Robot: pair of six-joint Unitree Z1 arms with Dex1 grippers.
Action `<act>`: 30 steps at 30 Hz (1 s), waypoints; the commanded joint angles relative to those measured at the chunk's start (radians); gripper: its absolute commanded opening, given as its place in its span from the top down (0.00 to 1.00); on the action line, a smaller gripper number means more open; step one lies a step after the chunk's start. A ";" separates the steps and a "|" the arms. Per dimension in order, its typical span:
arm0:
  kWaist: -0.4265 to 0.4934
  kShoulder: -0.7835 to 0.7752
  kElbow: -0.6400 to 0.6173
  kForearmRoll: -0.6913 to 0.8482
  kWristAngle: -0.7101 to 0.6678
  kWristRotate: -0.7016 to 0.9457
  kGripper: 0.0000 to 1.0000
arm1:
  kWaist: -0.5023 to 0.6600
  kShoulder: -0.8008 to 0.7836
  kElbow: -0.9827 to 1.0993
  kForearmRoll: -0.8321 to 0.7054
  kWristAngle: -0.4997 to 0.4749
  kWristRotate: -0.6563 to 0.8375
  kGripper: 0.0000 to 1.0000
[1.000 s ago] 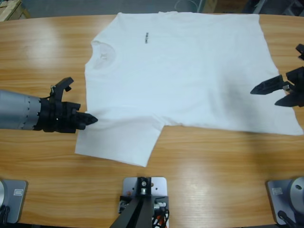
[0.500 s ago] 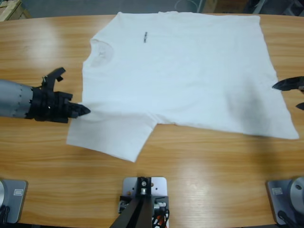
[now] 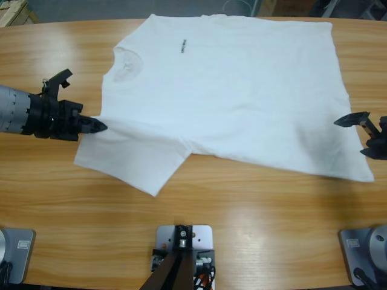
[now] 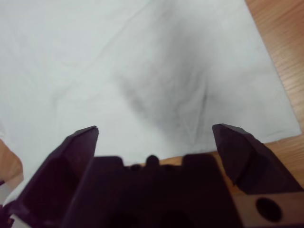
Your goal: Fold clothes
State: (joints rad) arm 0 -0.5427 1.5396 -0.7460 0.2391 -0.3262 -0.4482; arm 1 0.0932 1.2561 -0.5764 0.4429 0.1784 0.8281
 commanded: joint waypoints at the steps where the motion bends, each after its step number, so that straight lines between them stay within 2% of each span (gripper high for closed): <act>1: 0.054 0.047 -0.041 0.065 -0.008 0.026 1.00 | -0.010 0.103 0.073 -0.017 -0.069 0.129 0.02; 9: 0.086 0.068 -0.058 0.074 -0.008 0.047 1.00 | -0.001 0.108 0.109 -0.052 -0.072 0.152 0.02; 12: 0.099 0.100 -0.107 0.113 -0.007 0.069 1.00 | 0.017 0.123 0.109 -0.051 -0.077 0.152 0.02; 16: 0.113 0.134 -0.176 0.150 -0.003 0.093 1.00 | 0.026 0.098 0.104 -0.014 -0.077 0.156 0.02; 23: 0.181 0.165 -0.212 0.164 0.005 0.119 1.00 | 0.030 0.091 0.098 0.032 -0.069 0.170 0.02; 30: 0.188 0.193 -0.246 0.171 0.004 0.138 1.00 | 0.063 0.095 0.096 0.063 -0.043 0.187 0.02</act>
State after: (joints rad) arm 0 -0.3715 1.6708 -0.9663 0.3901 -0.3268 -0.3304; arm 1 0.1309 1.3464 -0.4931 0.4754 0.1176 0.9909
